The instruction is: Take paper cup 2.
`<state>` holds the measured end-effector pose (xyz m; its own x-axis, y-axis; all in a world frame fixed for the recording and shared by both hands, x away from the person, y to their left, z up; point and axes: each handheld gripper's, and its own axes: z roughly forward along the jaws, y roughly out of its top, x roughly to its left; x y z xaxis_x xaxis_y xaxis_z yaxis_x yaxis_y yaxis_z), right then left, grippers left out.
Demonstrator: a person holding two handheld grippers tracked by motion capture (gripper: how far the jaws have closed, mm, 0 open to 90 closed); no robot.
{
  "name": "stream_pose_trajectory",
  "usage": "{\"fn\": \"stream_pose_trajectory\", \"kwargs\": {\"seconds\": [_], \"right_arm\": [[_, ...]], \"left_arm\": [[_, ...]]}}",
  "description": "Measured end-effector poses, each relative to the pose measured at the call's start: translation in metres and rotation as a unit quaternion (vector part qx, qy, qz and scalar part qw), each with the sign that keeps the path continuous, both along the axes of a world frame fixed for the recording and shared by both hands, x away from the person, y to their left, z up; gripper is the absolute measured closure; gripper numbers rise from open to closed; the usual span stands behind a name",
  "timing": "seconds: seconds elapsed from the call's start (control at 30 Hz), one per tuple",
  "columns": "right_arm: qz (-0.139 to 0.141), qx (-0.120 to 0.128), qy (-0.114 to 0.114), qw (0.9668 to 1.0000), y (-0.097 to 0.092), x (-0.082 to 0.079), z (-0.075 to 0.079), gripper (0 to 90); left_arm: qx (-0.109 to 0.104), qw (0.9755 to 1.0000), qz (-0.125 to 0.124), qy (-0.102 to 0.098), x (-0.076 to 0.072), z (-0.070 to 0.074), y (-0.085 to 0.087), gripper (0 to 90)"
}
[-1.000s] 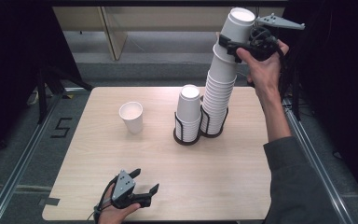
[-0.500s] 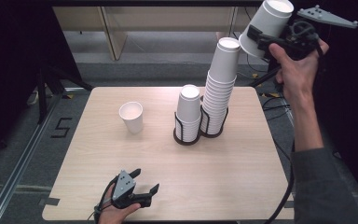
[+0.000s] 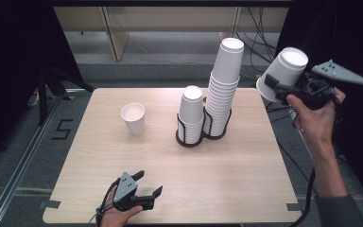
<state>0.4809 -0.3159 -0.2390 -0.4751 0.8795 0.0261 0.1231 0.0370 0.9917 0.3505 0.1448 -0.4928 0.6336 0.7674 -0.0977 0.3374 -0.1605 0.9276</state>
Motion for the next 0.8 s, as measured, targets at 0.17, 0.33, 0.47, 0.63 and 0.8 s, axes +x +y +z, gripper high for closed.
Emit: {"fn": "stream_pose_trajectory", "kwargs": {"seconds": [0.17,0.33,0.47,0.63,0.8], "right_arm": [[0.016,-0.006,0.015,0.9998,0.009,-0.014,-0.036,17.8],[0.053,-0.010,0.041,0.9977,0.032,-0.026,-0.075,17.9],[0.080,-0.011,0.052,0.9953,0.054,-0.033,-0.102,17.8],[0.108,-0.014,0.069,0.9916,0.080,-0.036,-0.130,17.9],[0.142,-0.011,0.085,0.9861,0.105,-0.040,-0.155,17.9]], "left_arm": [[-0.004,1.0000,-0.001,-0.004,0.001,0.000,-0.001,14.5],[-0.005,1.0000,-0.001,-0.004,0.002,-0.001,0.001,14.5],[-0.014,0.9999,0.000,-0.009,0.003,-0.001,0.002,14.5],[-0.022,0.9996,0.002,-0.017,0.005,-0.001,0.003,14.5],[-0.026,0.9994,0.003,-0.024,0.006,0.000,0.005,14.4]]}}
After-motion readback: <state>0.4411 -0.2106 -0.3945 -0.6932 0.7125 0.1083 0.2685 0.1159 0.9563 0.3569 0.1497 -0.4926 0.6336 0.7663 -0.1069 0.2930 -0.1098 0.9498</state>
